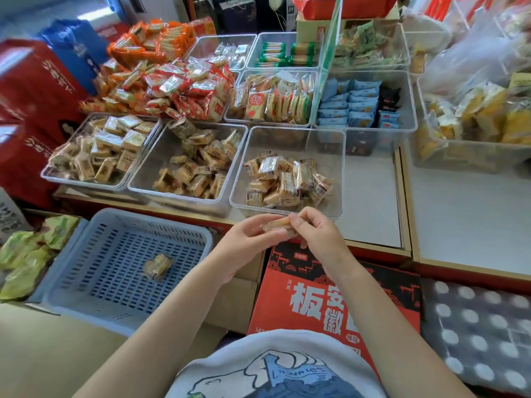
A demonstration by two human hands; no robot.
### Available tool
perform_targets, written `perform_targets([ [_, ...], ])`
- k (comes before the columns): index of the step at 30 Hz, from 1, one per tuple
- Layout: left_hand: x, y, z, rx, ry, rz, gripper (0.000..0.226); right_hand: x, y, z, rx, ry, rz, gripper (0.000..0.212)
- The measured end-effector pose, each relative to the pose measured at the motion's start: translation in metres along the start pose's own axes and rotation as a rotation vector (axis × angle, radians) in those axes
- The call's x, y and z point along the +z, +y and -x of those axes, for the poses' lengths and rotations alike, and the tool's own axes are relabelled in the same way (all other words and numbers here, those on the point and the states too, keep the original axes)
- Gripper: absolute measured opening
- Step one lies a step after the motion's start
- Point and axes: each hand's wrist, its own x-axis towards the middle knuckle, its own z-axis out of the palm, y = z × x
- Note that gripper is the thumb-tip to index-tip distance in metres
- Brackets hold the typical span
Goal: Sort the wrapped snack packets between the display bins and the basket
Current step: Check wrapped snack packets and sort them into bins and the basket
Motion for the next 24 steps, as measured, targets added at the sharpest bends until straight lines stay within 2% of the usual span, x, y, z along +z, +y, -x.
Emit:
perform_targets([
  [3, 0.003, -0.002, -0.004, 0.173, 0.110, -0.017, 0.031, -0.002, 0.000, -0.003, 0.015, 0.039, -0.003, 0.030],
  [6, 0.006, 0.000, -0.007, 0.229, 0.183, 0.017, 0.015, -0.004, 0.002, -0.003, 0.032, 0.061, -0.042, 0.030],
  [11, 0.007, -0.003, -0.013, 0.126, 0.195, 0.062, 0.005, -0.007, 0.006, -0.003, 0.018, 0.101, 0.005, 0.030],
  [15, 0.010, -0.002, -0.014, 0.170, 0.255, 0.061, 0.003, -0.010, 0.006, -0.002, -0.065, 0.109, 0.017, 0.025],
  [19, 0.006, -0.002, -0.015, 0.160, 0.274, 0.165, 0.004, -0.012, 0.004, -0.003, -0.138, 0.040, 0.017, 0.019],
  [24, -0.002, -0.003, -0.014, 0.150, 0.282, 0.192, 0.006, -0.005, 0.006, -0.006, -0.117, 0.069, -0.007, 0.010],
])
